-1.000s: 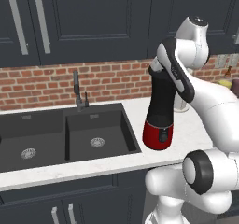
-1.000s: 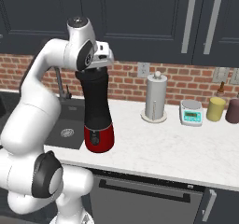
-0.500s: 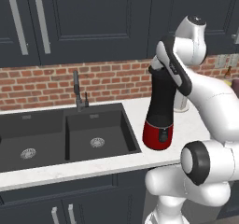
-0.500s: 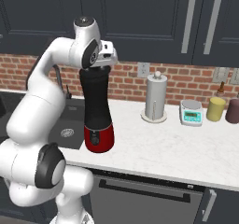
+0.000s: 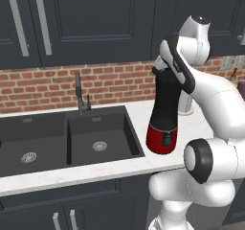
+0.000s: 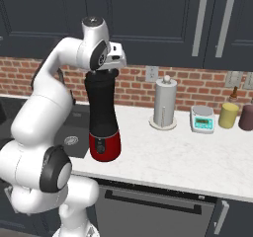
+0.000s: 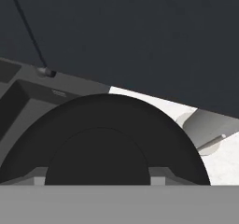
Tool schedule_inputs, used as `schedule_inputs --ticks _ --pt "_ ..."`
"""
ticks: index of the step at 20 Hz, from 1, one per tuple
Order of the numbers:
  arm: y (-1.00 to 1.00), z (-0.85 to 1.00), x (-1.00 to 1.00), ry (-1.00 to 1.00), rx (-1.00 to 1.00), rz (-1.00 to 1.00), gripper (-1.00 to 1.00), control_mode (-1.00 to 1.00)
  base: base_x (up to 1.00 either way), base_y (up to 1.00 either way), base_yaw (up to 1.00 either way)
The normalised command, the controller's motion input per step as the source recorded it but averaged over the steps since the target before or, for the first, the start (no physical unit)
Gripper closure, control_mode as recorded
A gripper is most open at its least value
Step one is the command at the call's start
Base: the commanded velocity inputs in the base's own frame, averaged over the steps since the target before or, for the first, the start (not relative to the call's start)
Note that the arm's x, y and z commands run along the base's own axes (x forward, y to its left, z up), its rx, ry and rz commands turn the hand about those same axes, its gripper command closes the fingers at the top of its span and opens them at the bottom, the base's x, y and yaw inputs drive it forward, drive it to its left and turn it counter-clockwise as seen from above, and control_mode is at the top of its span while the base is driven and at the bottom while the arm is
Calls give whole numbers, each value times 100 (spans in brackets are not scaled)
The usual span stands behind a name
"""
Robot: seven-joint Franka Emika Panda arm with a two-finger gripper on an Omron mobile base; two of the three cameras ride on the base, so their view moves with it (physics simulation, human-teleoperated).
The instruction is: Close the lid blender by securely placing the lid on top.
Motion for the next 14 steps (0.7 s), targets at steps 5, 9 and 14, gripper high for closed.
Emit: schedule_inputs --ticks 5,9,14 --pt "0 -30 9 -5 0 0 100 -100 0 0 0" --pt "0 -43 1 -11 0 0 100 -100 0 0 0" --pt "0 -43 0 -13 1 0 100 -100 0 0 0"
